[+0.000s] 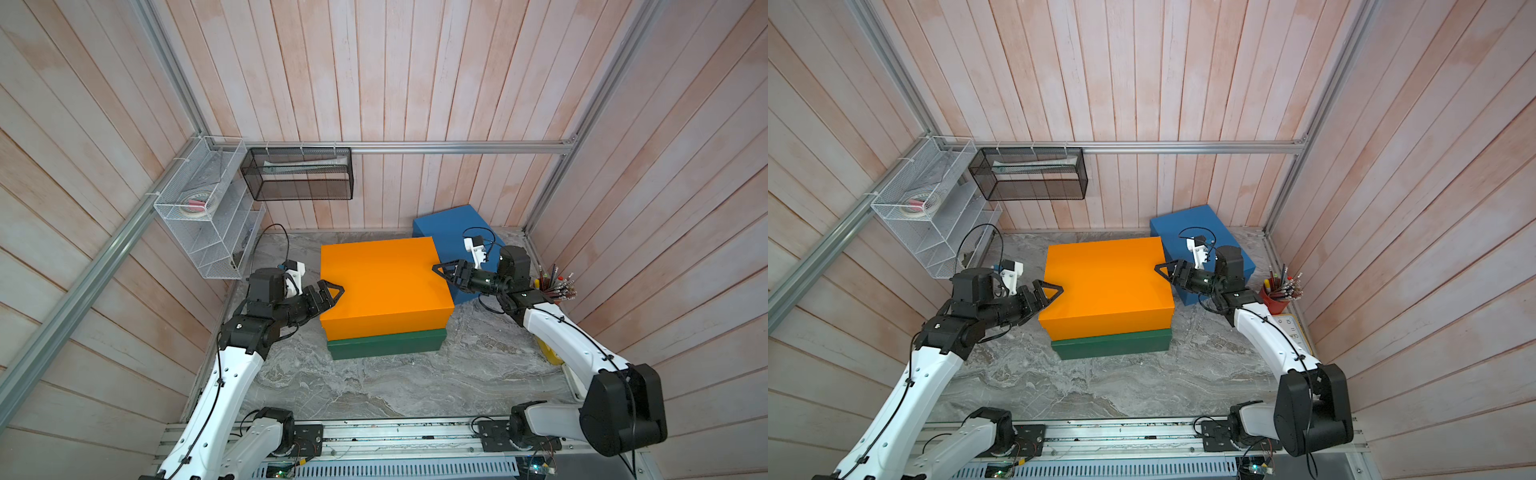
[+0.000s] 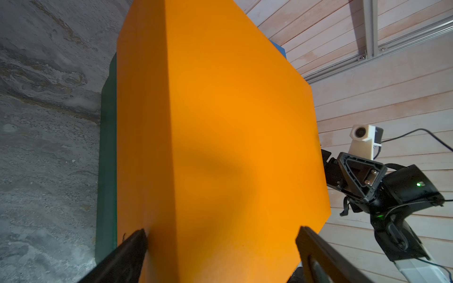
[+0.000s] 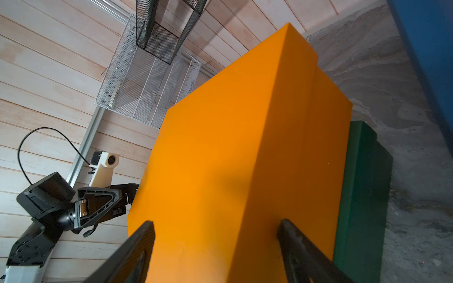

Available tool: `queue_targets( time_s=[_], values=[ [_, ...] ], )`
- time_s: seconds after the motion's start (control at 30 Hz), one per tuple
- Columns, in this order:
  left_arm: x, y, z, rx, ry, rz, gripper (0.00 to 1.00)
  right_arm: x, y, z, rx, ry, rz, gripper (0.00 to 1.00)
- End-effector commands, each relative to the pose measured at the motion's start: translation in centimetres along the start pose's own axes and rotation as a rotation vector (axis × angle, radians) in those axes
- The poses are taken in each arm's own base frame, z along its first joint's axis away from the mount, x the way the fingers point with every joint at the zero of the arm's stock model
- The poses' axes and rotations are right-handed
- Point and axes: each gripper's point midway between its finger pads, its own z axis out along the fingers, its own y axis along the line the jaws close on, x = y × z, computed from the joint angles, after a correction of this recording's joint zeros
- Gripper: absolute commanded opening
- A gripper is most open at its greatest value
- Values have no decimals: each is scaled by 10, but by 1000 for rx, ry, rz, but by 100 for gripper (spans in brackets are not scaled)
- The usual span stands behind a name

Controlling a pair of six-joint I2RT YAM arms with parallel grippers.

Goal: Stack the shoeboxes
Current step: Adjust the shoebox.

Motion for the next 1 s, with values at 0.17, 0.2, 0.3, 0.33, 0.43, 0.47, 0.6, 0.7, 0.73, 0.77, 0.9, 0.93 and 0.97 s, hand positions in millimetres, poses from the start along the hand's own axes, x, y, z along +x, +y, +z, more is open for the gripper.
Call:
queue_targets(
  time_s=[0.17,0.2,0.3,0.33,0.43,0.47,0.6,0.7,0.73,0.77,0.9,0.93,0.97],
  values=[
    [4,-21,-8,27,-7,31,98,13,29,-11,-25,11,-19,80],
    [5,-19,-8,19,-8,33,98,15,27,-12,-19,9,-15,80],
    [5,-13,-6,-5,-5,38,98,23,19,-12,-10,18,3,80],
    [5,-12,-5,-10,-3,40,98,26,17,-11,-10,27,12,80],
    [2,-11,-2,-26,2,52,99,28,15,-12,-1,25,14,82],
    [1,-11,-3,-34,1,54,99,28,14,-13,11,20,8,83],
    [-6,-10,-8,-70,-21,73,100,21,1,-20,86,-1,-8,87],
    [-14,-8,-15,-112,-50,96,100,2,-9,-39,130,-72,1,89],
    [-18,-8,-19,-126,-59,107,100,-7,-12,-48,148,-107,0,89],
    [-24,-8,-22,-135,-72,115,100,-15,-13,-56,162,-135,-4,90],
    [-52,-8,-30,-144,-111,138,100,-42,-36,-89,325,-256,40,94],
    [-61,-8,-29,-151,-117,149,100,-44,-49,-96,392,-285,77,95],
    [-68,-9,-29,-156,-124,162,100,-44,-58,-103,447,-310,114,96]
  ],
)
